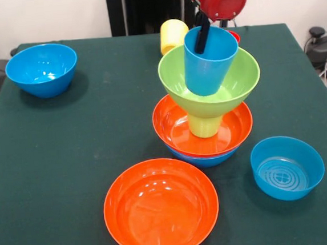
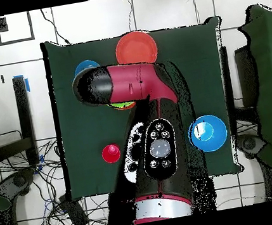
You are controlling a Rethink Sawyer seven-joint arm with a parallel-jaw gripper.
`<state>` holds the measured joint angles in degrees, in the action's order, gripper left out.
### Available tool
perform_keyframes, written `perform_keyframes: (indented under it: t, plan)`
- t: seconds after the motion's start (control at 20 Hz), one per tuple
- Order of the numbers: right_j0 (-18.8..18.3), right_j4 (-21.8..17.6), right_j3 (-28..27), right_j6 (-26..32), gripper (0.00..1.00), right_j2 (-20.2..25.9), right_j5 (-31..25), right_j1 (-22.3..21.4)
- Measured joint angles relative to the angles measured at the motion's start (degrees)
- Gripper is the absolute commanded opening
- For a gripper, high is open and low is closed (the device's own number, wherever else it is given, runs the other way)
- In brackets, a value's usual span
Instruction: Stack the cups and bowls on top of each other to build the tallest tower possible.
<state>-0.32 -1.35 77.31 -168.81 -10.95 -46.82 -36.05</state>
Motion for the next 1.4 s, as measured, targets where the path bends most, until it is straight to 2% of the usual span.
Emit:
perform_keyframes:
  t: [0.6, 1.4]
  plan:
    - [0.1, 1.86, 0.95, 0.0, 0.0, -0.15, 4.91, 1.7]
    - [0.1, 2.81, 2.29, 0.0, 0.0, -0.21, 5.27, 1.9]
